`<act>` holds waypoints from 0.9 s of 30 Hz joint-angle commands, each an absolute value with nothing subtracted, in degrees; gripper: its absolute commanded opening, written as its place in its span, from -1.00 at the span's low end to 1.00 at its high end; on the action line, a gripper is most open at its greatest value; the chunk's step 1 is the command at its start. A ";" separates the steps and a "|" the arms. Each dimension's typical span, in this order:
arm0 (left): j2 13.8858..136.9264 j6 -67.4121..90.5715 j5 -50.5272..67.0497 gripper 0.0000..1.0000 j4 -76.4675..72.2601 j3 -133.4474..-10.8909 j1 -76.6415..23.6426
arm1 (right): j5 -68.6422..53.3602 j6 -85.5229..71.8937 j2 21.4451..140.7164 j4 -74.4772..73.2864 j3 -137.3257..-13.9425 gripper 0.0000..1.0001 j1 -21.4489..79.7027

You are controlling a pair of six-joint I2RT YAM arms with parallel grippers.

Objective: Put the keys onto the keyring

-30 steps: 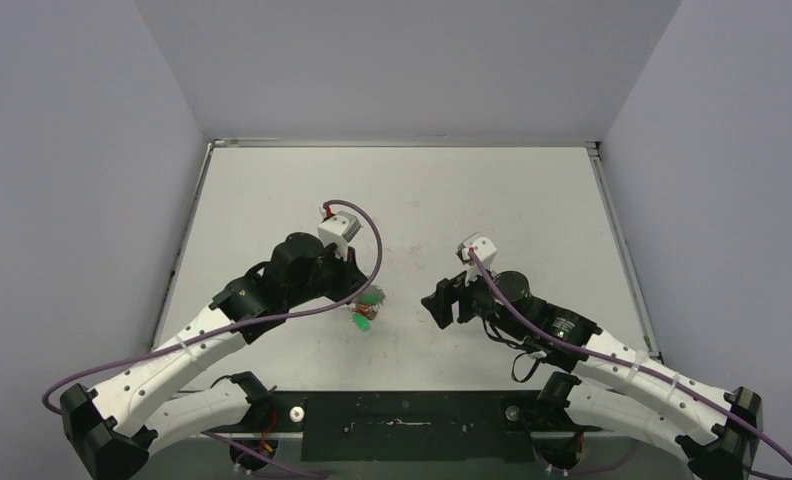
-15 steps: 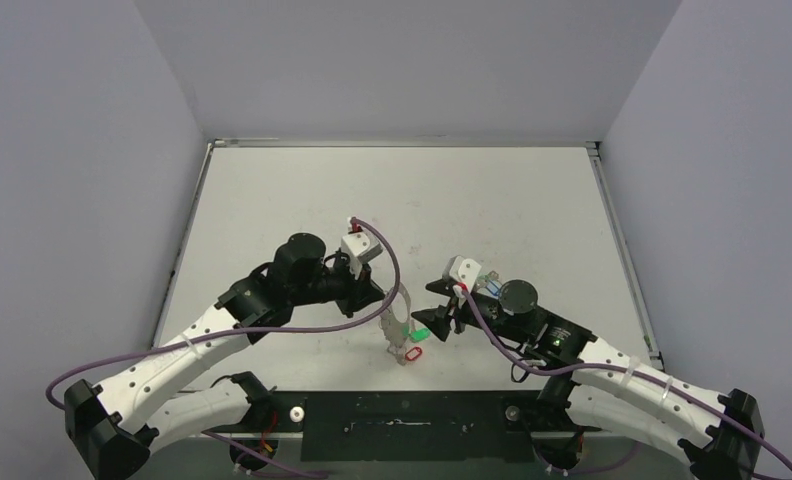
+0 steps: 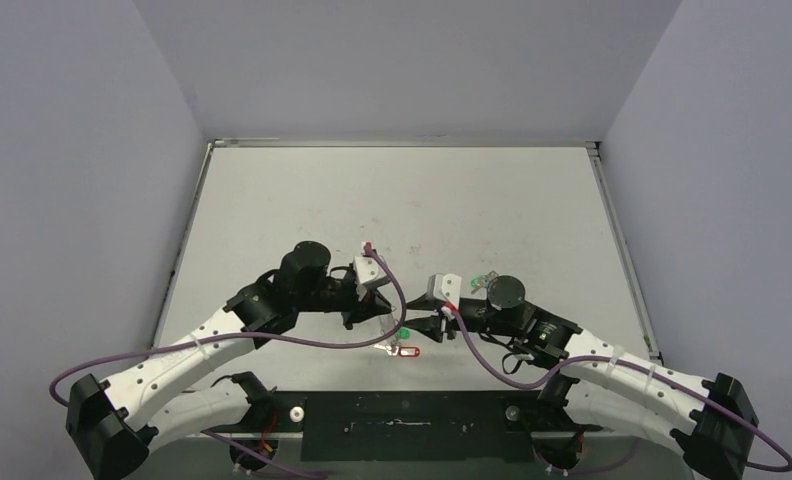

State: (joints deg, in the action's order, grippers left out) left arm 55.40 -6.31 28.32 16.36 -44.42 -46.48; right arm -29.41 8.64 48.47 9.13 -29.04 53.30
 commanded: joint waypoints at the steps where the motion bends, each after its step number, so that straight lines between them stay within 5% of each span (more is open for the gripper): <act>1: 54.19 -11.26 32.61 -1.00 11.55 -43.93 -47.09 | -36.74 14.49 51.30 9.06 -32.72 -0.29 53.17; 27: 54.44 -14.16 35.07 -1.00 9.98 -43.06 -48.65 | -40.46 13.61 58.40 13.19 -35.54 -0.50 50.52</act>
State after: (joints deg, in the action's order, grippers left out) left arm 54.48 -13.21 32.88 13.91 -42.39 -48.07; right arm -37.69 14.35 57.19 8.36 -32.18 50.96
